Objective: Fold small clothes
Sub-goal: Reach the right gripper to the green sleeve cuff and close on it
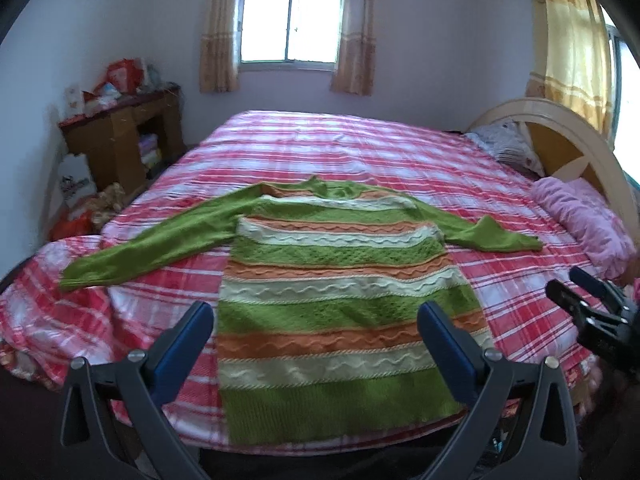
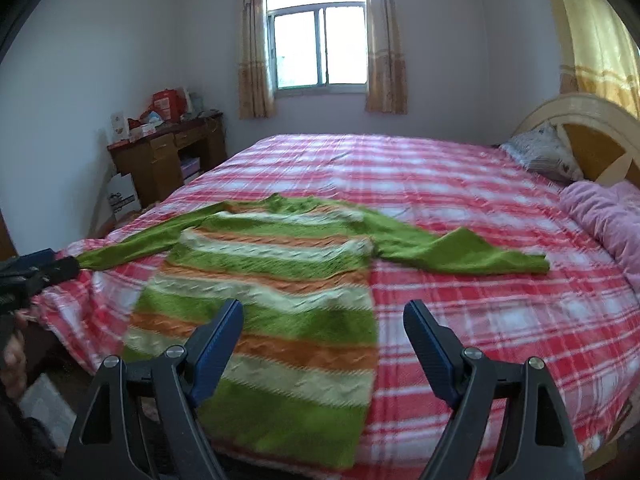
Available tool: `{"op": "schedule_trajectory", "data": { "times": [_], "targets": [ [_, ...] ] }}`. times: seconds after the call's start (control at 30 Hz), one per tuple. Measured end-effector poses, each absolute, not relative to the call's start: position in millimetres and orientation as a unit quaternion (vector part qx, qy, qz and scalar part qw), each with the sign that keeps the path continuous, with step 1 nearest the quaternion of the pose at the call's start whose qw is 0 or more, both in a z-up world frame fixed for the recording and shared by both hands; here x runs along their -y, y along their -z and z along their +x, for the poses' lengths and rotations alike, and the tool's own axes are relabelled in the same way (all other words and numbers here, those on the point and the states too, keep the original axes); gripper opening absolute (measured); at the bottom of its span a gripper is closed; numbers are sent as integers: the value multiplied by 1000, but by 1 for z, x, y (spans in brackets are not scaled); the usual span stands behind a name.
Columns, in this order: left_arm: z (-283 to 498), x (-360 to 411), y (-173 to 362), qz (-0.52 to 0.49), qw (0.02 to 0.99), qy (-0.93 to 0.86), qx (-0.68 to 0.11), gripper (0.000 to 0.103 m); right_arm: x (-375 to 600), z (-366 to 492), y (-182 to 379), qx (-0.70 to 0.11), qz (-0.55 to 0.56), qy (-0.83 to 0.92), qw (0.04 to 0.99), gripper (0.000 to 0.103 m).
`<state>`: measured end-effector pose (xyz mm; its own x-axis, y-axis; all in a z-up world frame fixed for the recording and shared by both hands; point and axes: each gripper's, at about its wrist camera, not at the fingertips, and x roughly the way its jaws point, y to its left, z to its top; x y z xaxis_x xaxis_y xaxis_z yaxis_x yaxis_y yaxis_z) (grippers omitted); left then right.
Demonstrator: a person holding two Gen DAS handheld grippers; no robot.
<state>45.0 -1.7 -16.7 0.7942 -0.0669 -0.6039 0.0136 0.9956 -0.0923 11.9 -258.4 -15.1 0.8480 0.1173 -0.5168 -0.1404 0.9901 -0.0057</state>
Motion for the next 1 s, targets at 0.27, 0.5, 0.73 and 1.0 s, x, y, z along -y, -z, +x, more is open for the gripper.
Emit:
{"op": "schedule_trajectory", "data": {
  "times": [0.27,0.5,0.73,1.0],
  "targets": [
    [101,2,37,-18,939,6,-342,103,323,70,45,-294,22,-18,955,82],
    [149,13,61,27,942,-23,-334,103,396,123,89,-360,81,14,929,82],
    [193,10,92,38,932,-50,-356,103,465,159,114,-382,114,60,915,71],
    [239,17,117,59,924,-71,-372,103,544,198,119,-375,152,131,905,68]
  ]
}}
